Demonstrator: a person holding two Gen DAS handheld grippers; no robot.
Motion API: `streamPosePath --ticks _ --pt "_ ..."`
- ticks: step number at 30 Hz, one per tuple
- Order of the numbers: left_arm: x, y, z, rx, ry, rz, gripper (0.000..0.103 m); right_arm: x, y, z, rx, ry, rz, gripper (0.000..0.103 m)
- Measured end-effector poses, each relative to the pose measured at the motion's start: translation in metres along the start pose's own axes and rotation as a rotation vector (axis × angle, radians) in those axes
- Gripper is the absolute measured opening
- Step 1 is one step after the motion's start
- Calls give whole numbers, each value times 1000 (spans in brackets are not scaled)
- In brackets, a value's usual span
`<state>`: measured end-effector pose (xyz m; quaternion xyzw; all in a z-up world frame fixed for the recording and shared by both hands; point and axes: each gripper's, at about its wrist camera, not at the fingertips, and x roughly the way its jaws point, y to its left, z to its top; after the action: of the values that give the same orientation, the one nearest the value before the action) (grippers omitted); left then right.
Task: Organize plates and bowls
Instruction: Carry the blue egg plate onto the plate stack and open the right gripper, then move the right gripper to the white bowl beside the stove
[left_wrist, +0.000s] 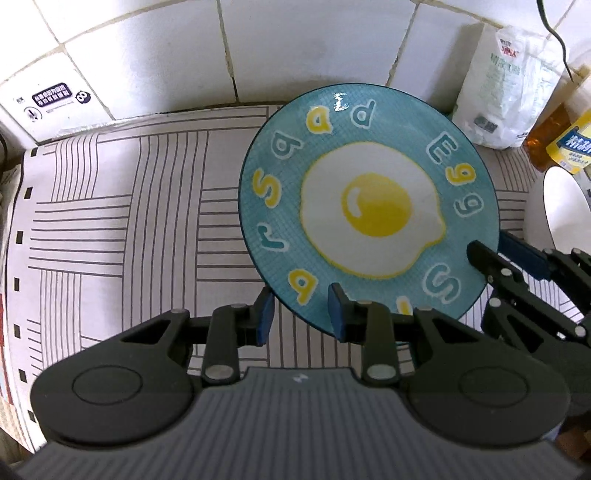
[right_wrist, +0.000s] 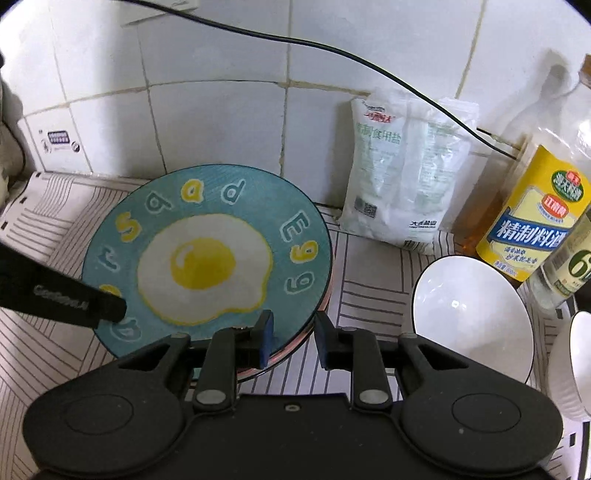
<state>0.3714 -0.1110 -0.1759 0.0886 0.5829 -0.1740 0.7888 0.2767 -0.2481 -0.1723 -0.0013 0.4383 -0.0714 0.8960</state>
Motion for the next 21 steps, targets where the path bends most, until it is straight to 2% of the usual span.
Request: streamPosePath --ticks 4,6,9,12,17,21 --pt "-5 -7 -5 43 -29 47 30 0 0 -4 -14 -15 -1 30" --pt "-12 -9 -12 68 -61 66 30 -11 -7 -5 63 -8 6 31" --pt "-23 -6 -25 66 -96 42 31 -32 -21 -13 162 -27 67 33" --pt "-36 -7 -37 82 -134 23 31 -53 -24 -21 141 -61 27 34" --pt "-63 -12 -55 127 -191 4 31 -87 -31 -39 214 -118 61 35" --pt "-87 -16 -68 147 -223 -30 32 -112 -30 -52 234 -164 30 37"
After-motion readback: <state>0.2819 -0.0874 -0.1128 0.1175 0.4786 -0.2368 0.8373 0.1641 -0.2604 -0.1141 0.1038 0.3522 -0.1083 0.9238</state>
